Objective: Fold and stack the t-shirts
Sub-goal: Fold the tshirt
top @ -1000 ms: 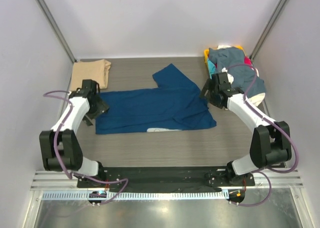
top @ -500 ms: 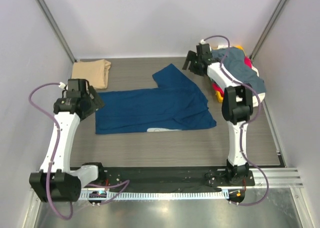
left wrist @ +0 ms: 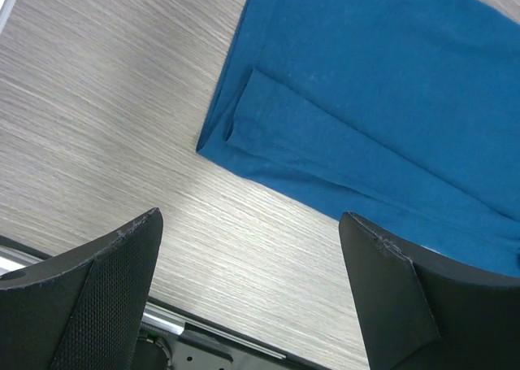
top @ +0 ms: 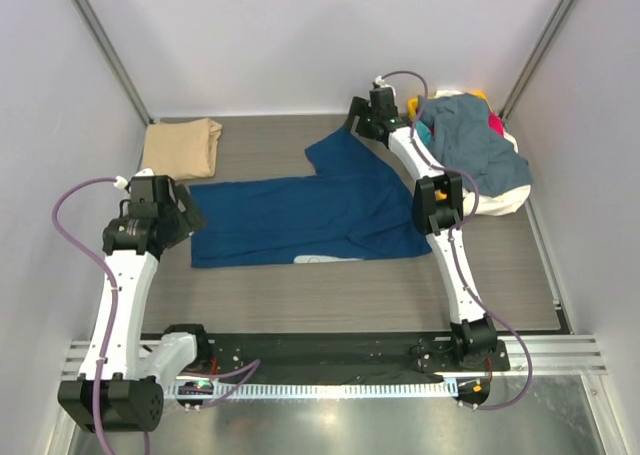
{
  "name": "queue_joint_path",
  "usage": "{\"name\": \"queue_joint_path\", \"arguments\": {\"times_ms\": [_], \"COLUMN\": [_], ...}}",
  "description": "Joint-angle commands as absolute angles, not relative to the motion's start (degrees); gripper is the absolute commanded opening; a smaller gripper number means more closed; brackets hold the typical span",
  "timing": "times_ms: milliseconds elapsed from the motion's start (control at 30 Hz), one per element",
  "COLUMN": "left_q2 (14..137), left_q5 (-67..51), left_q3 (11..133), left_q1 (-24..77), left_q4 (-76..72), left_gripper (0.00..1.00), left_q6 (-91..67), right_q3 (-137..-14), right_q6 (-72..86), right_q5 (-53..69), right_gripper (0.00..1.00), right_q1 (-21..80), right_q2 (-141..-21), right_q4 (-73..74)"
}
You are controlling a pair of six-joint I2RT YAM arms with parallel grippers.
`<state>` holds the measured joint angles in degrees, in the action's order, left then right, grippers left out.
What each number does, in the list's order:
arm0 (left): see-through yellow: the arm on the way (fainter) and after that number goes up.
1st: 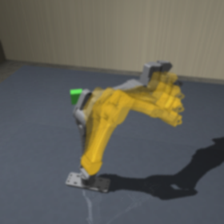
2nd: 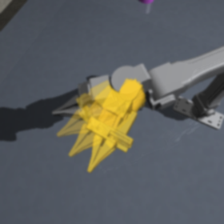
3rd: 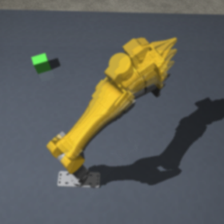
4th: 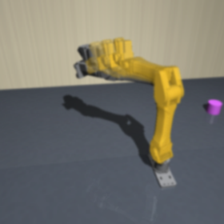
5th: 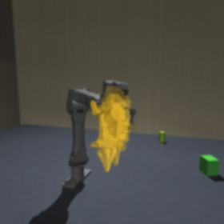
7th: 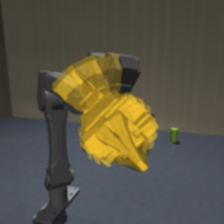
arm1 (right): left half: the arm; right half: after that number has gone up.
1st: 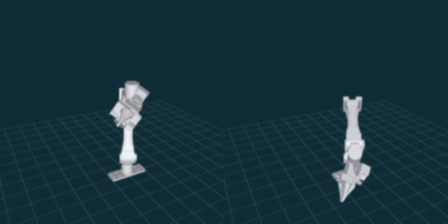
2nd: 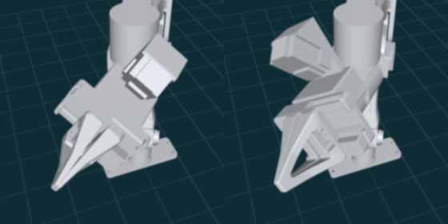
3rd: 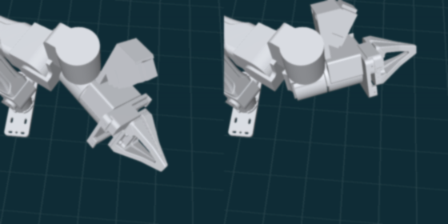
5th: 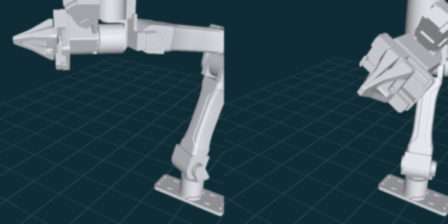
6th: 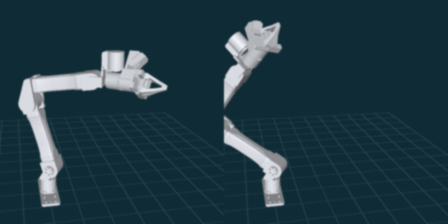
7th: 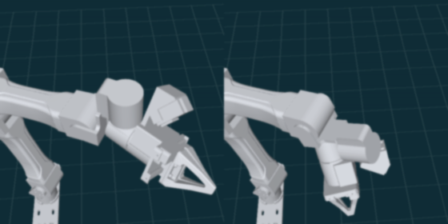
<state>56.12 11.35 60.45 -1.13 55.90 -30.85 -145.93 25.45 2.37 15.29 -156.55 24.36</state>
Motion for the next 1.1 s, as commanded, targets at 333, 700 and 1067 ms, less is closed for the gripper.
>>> {"name": "queue_joint_path", "arguments": {"times_ms": [333,700,1067], "left_q2": [55.3,57.3,84.1], "left_q5": [11.3,12.0,12.4], "left_q3": [60.1,60.6,74.9], "left_q1": [-1.4,-3.6,-5.4], "left_q4": [53.3,52.7,48.1], "left_gripper": [0.90,0.89,0.72], "left_q6": [-29.5,-29.9,-36.2], "right_q3": [-149.2,-145.2,-107.6], "right_q6": [26.5,17.8,11.3], "right_q5": [2.6,2.1,-5.8], "right_gripper": [0.35,0.01,0.01], "right_q1": [19.2,19.1,19.5], "right_q2": [-162.5,-154.1,-119.7], "right_q4": [21.4,20.5,12.7]}}
